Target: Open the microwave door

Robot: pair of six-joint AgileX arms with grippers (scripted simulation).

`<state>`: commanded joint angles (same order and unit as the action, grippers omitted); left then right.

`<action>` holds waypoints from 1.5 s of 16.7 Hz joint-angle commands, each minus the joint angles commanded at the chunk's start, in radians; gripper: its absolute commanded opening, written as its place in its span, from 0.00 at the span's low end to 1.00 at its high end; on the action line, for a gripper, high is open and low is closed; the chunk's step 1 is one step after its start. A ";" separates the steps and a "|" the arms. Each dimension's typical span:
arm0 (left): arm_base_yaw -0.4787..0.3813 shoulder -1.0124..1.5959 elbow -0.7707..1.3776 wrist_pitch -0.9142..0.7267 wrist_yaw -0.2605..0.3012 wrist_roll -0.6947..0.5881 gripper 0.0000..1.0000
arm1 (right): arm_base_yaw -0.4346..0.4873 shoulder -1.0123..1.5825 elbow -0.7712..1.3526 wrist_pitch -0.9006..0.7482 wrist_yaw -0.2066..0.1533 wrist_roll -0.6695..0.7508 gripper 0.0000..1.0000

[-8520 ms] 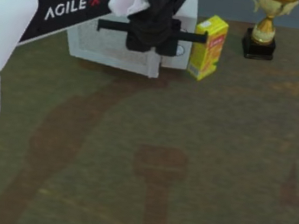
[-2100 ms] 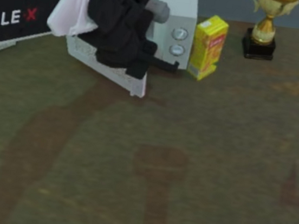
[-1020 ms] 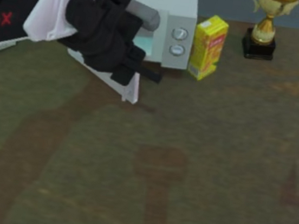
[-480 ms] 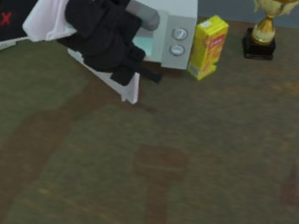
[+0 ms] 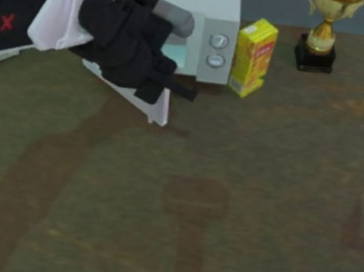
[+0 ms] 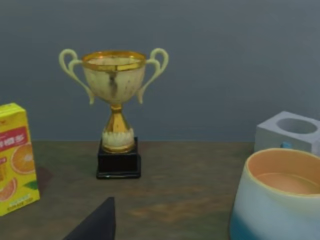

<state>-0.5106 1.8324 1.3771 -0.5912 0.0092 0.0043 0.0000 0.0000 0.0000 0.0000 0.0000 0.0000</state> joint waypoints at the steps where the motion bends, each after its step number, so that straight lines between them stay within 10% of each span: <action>1: 0.001 -0.001 -0.001 0.000 0.001 0.003 0.00 | 0.000 0.000 0.000 0.000 0.000 0.000 1.00; 25: 0.056 -0.070 -0.079 0.008 0.081 0.153 0.00 | 0.000 0.000 0.000 0.000 0.000 0.000 1.00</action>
<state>-0.4544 1.7620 1.2985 -0.5834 0.0898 0.1577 0.0000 0.0000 0.0000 0.0000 0.0000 0.0000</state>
